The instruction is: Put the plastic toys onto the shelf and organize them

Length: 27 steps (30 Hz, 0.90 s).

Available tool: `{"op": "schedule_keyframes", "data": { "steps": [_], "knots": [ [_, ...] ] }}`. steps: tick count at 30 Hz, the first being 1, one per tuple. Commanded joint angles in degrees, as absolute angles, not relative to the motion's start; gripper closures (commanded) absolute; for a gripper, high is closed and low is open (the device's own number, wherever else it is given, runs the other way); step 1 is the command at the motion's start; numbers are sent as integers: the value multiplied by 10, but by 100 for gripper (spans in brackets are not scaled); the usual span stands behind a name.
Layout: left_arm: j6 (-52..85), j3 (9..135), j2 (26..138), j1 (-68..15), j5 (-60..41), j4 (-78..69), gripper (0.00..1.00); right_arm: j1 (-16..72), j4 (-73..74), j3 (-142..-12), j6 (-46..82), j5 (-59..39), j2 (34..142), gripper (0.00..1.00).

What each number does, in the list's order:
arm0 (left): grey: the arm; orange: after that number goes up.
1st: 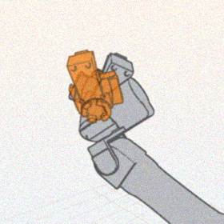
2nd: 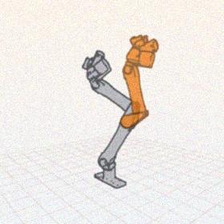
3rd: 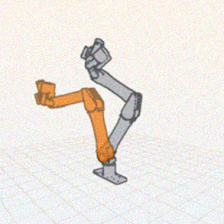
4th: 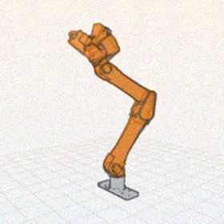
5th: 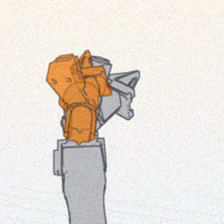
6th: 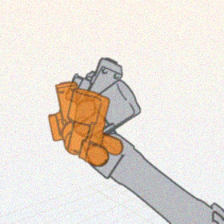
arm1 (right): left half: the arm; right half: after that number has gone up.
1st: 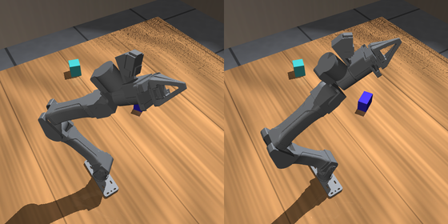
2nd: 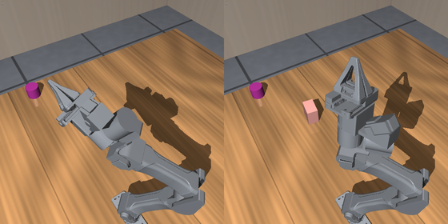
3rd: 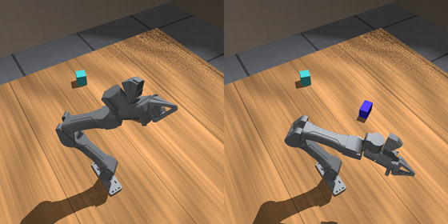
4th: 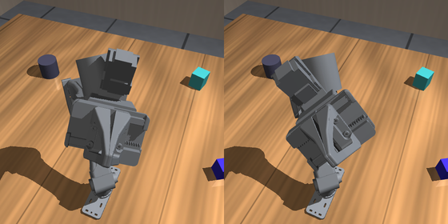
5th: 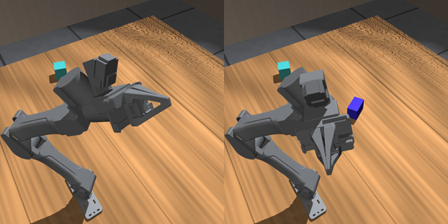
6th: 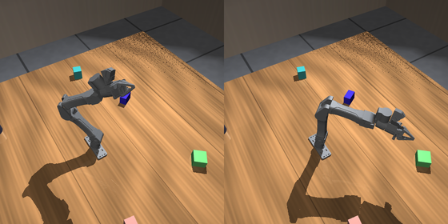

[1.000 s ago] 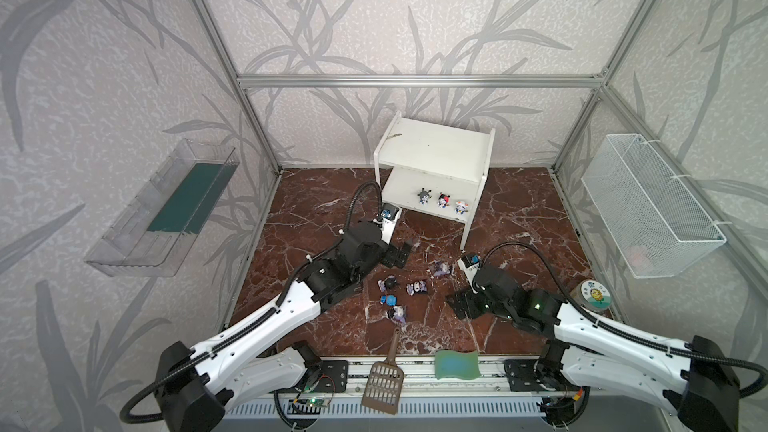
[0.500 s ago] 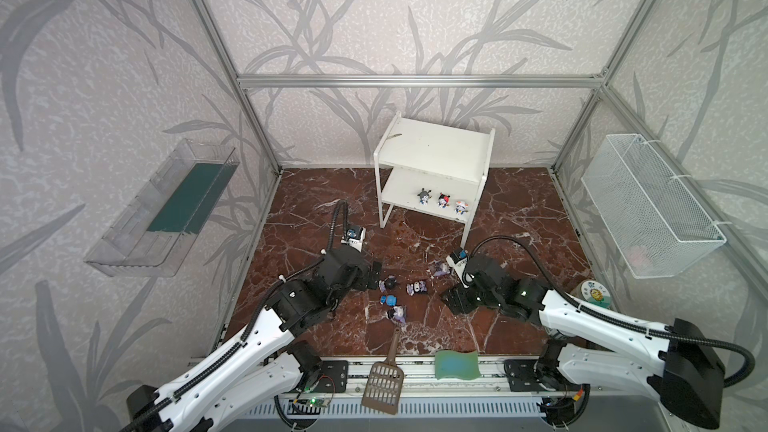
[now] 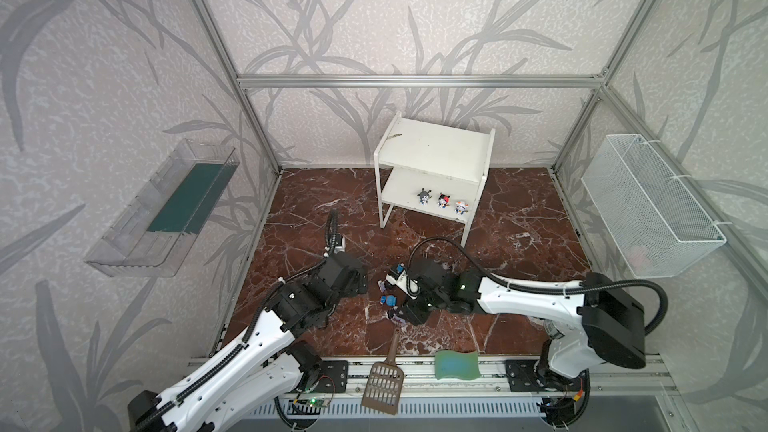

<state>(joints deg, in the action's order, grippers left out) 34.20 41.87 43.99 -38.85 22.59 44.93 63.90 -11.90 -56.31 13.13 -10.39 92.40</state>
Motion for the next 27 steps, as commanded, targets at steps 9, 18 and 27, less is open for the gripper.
{"op": "schedule_keyframes", "data": {
  "steps": [9, 18, 27],
  "knots": [
    [364, 413, 351, -351, 232, 476, 1, 643, -162, -664, 88, -34, 1047, 36],
    [350, 411, 345, -349, 228, 463, 1, 641, -191, -704, 82, -2, 1099, 37],
    [340, 408, 344, -346, 225, 451, 1, 631, -215, -739, 86, 12, 1130, 45]
  ]
}}
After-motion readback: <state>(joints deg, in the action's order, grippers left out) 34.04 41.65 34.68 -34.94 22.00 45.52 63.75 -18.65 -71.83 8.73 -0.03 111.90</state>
